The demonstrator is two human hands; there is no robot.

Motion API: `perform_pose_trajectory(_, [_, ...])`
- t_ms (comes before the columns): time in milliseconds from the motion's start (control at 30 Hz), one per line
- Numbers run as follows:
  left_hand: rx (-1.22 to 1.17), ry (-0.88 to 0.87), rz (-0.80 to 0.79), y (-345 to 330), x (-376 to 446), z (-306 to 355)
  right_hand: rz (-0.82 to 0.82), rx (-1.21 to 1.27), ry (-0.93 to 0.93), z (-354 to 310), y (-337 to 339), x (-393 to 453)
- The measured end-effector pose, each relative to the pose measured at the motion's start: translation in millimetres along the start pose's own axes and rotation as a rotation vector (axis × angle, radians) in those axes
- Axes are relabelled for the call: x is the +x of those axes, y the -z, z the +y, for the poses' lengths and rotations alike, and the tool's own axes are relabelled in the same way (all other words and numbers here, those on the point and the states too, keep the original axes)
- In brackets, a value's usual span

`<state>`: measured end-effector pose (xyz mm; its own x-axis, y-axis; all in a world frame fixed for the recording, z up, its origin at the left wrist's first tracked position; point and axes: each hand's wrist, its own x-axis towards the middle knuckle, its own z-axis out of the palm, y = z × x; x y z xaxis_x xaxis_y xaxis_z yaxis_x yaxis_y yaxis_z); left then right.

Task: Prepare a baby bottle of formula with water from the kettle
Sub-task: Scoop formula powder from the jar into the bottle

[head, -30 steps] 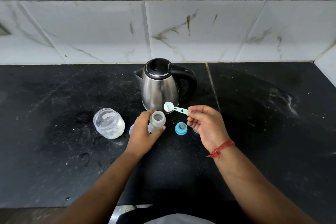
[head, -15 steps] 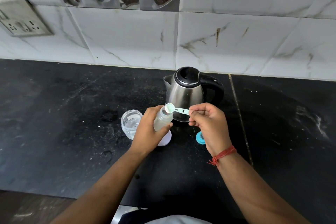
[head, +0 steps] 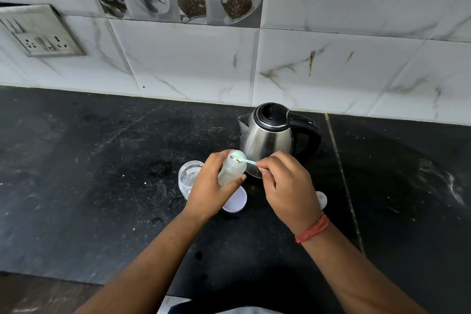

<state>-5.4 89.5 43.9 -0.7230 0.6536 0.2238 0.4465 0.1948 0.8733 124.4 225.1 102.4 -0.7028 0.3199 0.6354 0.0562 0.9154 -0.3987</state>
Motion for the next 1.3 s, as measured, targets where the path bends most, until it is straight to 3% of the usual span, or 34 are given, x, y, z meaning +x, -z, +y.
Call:
perform_pose_trajectory(233, [-0.003,-0.018,-0.001,-1,-1,1,-0.006,-0.015,0.138,7,2,-3])
perform_pose_trajectory(533, [-0.024,-0.022,-0.03,-8,-3,3,0.025,0.065,0.054,8,12,-10])
perform_pose_trajectory(667, [-0.057,0.003,-0.046,-18,-4,1,0.11,0.24,-0.197,8,22,-13])
perform_pose_trajectory(900, [0.027,0.034,-0.136,-39,-7,-1,0.174,0.69,-0.87,31,30,-28])
perform_pose_trajectory(1067, [0.094,0.085,-0.228,-65,-11,-15,0.256,0.751,-1.009,44,39,-43])
perform_pose_trajectory(1300, [0.118,0.13,-0.302,-89,-11,-23,0.247,0.735,-1.096,53,45,-55])
